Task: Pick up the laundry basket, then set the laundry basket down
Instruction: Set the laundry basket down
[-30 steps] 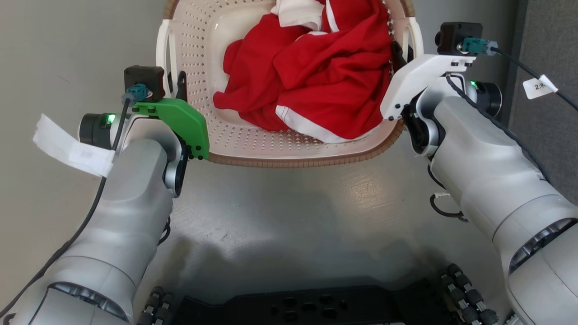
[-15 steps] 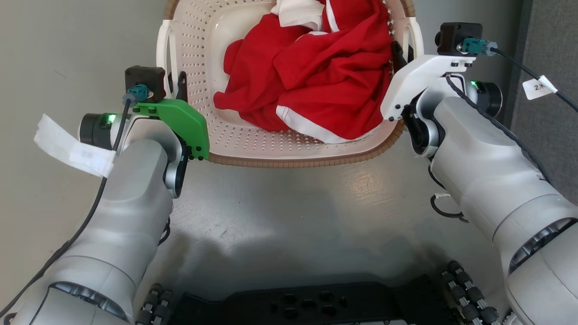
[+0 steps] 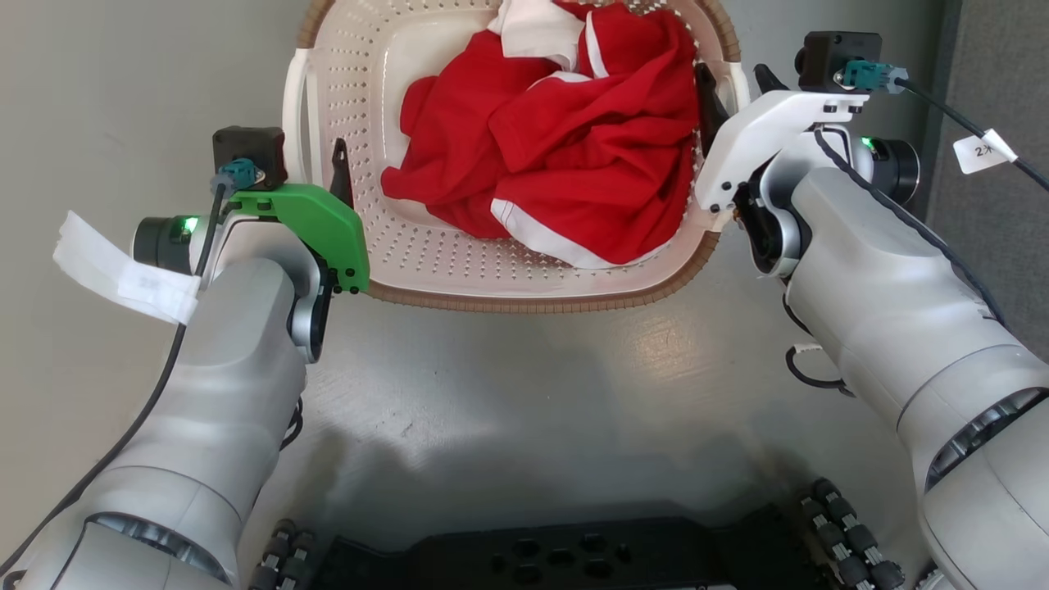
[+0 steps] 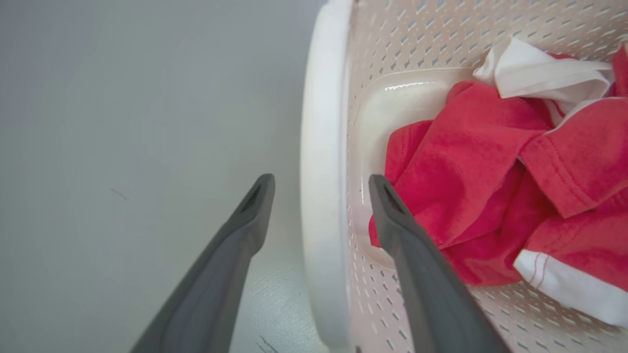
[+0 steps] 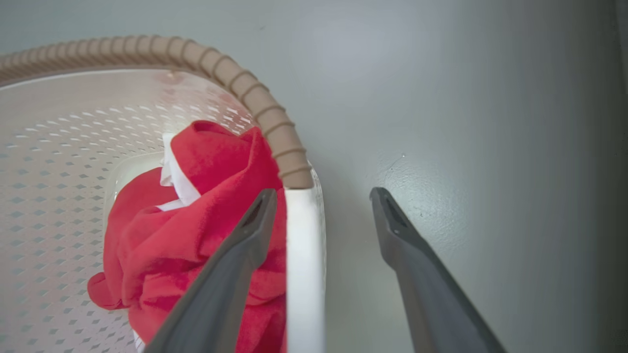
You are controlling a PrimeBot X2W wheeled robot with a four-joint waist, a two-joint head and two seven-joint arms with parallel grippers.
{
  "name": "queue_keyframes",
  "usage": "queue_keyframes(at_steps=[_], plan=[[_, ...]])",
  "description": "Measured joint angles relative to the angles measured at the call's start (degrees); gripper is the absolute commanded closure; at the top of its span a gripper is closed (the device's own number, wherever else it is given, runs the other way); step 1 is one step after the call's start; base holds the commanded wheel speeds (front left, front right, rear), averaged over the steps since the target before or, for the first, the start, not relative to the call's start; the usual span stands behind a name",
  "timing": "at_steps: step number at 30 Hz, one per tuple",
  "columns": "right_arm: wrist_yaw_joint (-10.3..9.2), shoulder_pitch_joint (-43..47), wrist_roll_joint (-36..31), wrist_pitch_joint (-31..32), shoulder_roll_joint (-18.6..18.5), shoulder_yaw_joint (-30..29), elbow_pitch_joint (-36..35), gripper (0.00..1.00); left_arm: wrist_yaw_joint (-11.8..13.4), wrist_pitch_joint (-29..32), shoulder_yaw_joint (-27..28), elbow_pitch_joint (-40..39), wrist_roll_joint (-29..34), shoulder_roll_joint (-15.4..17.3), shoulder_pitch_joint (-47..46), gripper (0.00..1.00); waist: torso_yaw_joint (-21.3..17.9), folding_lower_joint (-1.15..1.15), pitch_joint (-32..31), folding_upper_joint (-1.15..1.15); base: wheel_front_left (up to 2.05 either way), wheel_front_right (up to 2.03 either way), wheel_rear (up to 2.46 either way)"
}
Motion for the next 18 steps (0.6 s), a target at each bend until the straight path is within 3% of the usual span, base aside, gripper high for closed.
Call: queue_keyframes(at_steps=[18], plan=[[0.01,0.3,-0.4,-1.1,0.0,-0.3,0.7,0.0,0.6,0.0,2.1,-0.5,-0.8,0.0,0.5,0.0,-0.3,0.0,-7.3,0.0,0.0,0.0,0.0]])
